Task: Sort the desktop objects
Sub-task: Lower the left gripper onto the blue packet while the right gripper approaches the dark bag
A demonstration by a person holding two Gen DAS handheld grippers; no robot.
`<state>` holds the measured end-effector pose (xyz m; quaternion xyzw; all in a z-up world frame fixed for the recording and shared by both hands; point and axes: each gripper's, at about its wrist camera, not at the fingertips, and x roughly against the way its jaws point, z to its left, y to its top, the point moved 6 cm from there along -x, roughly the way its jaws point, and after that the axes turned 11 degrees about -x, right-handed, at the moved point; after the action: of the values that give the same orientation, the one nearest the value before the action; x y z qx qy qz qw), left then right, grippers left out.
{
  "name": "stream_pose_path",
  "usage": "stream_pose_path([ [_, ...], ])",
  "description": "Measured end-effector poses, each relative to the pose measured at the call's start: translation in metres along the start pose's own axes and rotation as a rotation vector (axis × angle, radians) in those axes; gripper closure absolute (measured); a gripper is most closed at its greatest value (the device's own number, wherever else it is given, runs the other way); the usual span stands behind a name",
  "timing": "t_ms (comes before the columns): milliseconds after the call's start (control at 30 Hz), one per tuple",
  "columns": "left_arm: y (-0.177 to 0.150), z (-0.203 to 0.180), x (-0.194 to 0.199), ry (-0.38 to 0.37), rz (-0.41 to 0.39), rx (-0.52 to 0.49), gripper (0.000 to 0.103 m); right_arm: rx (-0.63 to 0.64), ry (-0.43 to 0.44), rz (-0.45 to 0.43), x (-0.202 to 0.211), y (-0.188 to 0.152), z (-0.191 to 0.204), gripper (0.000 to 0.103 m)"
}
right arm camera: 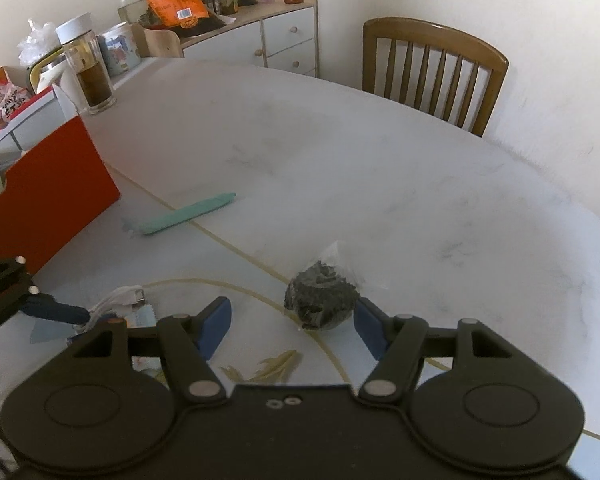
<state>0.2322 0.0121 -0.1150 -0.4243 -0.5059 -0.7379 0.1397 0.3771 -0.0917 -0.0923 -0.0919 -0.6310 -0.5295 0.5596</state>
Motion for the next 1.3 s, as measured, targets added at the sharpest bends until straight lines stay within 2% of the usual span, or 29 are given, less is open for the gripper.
stream_pose_path([
  [133, 0.003, -0.007, -0.002, -0.014, -0.005, -0.03, 0.004, -0.003, 0.006, 0.005, -0.006, 0.001, -0.003, 0.035],
  [467, -0.007, 0.003, -0.022, -0.016, 0.05, 0.033, 0.004, -0.008, 0.014, 0.01, -0.014, 0.003, -0.01, 0.035],
  [700, -0.009, 0.001, -0.024, 0.008, 0.044, 0.018, 0.005, -0.02, -0.002, 0.016, -0.023, 0.004, -0.016, 0.036],
  [967, -0.01, 0.006, -0.017, 0.04, 0.017, 0.043, 0.025, -0.035, -0.022, 0.013, -0.032, 0.004, -0.022, 0.04],
  [1200, -0.007, 0.011, -0.013, 0.056, 0.003, 0.049, 0.065, -0.041, -0.021, 0.006, -0.033, 0.005, -0.023, 0.055],
  [1300, -0.008, 0.013, -0.013, 0.06, 0.003, 0.055, 0.068, -0.035, -0.012, 0.009, -0.031, 0.003, -0.021, 0.062],
])
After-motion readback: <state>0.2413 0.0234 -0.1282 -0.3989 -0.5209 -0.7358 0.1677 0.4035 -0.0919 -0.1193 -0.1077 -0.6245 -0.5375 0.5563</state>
